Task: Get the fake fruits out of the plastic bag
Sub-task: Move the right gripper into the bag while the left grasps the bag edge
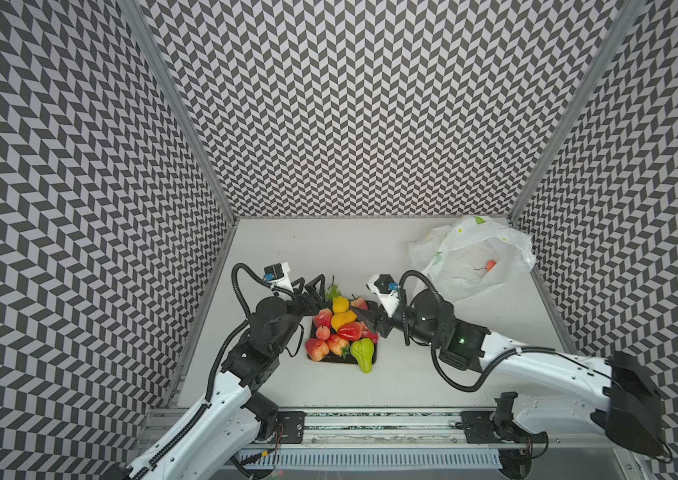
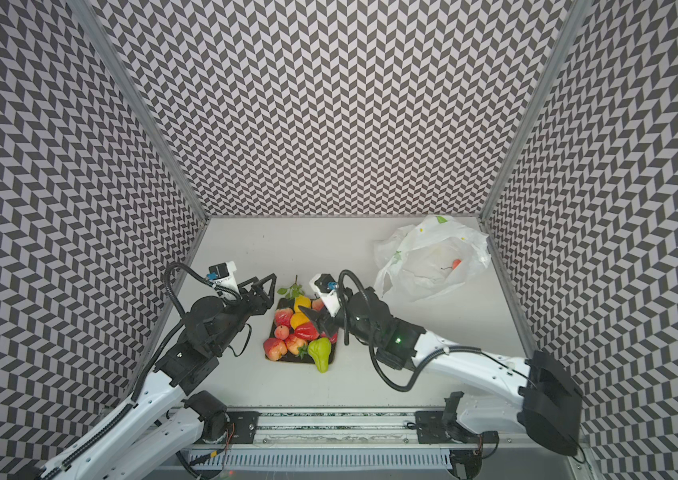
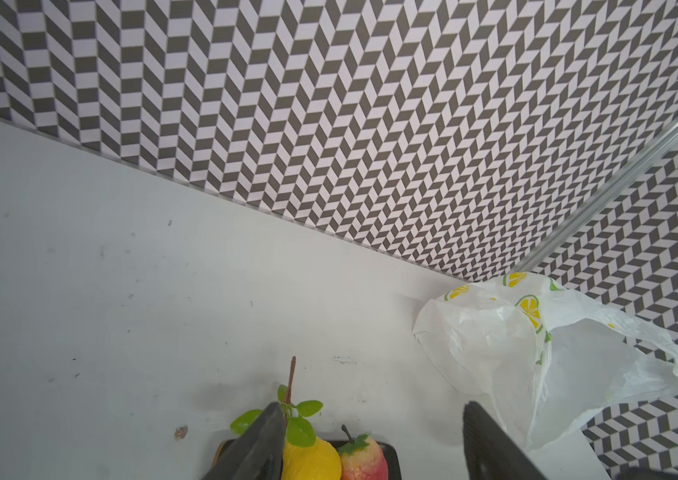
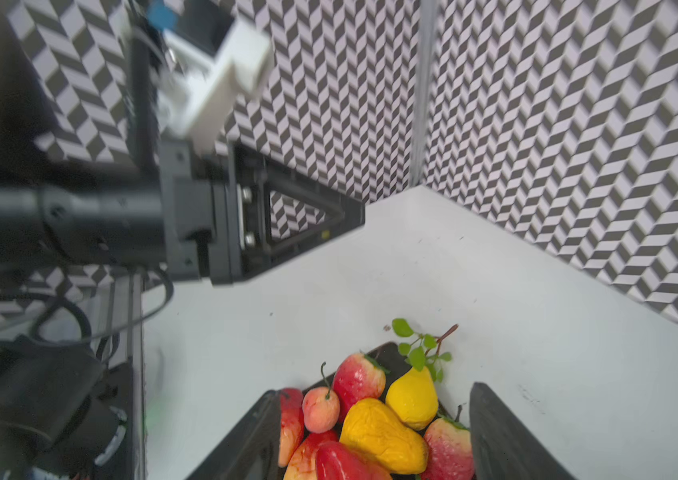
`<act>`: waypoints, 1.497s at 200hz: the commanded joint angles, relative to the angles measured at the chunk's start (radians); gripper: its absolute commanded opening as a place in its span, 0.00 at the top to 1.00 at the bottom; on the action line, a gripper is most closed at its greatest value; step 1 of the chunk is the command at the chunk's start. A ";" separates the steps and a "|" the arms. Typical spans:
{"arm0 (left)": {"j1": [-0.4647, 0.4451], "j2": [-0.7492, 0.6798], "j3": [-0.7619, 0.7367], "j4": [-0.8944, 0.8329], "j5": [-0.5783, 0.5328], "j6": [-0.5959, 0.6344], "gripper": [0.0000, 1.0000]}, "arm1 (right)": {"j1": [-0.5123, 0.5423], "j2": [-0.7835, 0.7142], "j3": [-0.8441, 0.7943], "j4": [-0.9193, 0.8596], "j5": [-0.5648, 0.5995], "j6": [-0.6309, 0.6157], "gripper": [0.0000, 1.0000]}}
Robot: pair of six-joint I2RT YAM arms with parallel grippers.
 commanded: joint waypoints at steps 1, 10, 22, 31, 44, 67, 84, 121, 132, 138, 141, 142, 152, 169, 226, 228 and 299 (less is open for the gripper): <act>0.002 0.031 0.036 0.085 0.090 0.020 0.30 | -0.026 -0.123 -0.071 -0.090 0.199 0.129 0.35; -0.004 0.050 0.031 0.110 0.103 0.018 0.30 | -0.050 -0.178 -0.089 -0.150 0.252 0.203 0.38; -0.022 0.079 0.031 0.140 0.120 0.018 0.30 | -0.101 -0.244 -0.113 -0.239 0.289 0.309 0.39; -0.051 0.109 0.034 0.163 0.126 0.025 0.30 | -0.149 -0.289 -0.140 -0.296 0.313 0.395 0.41; -0.119 0.167 0.044 0.216 0.135 0.063 0.29 | -0.234 -0.368 -0.213 -0.333 0.308 0.523 0.45; -0.256 0.333 0.108 0.265 0.134 0.136 0.25 | -0.399 -0.442 -0.312 -0.344 0.236 0.651 0.47; -0.333 0.475 0.183 0.273 0.137 0.159 0.19 | -0.500 -0.410 -0.316 -0.347 0.163 0.666 0.48; -0.394 0.727 0.367 0.253 0.175 0.204 0.09 | -0.634 -0.265 -0.265 -0.317 0.091 0.646 0.47; -0.398 0.787 0.414 0.252 0.191 0.207 0.07 | -0.679 -0.227 -0.255 -0.290 0.054 0.641 0.48; -0.399 0.817 0.437 0.256 0.199 0.209 0.07 | -0.704 -0.207 -0.250 -0.273 0.033 0.638 0.48; -0.399 0.832 0.448 0.256 0.203 0.210 0.05 | -0.715 -0.198 -0.247 -0.265 0.022 0.637 0.47; -0.400 0.835 0.452 0.256 0.204 0.210 0.03 | -0.718 -0.194 -0.247 -0.262 0.020 0.637 0.48; -0.399 0.894 0.495 0.247 0.212 0.218 0.00 | -0.756 -0.164 -0.236 -0.237 -0.002 0.633 0.48; -0.397 0.991 0.589 0.219 0.219 0.238 0.00 | -0.806 -0.112 -0.213 -0.194 -0.032 0.624 0.48; -0.359 1.246 0.832 0.199 0.255 0.210 0.06 | -0.896 0.057 -0.152 -0.117 0.011 0.608 0.49; -0.359 1.252 0.838 0.200 0.256 0.210 0.07 | -0.898 0.068 -0.148 -0.118 0.017 0.606 0.49; -0.360 1.272 0.800 0.337 0.314 0.191 0.68 | -1.002 0.201 -0.122 -0.244 0.079 0.708 0.49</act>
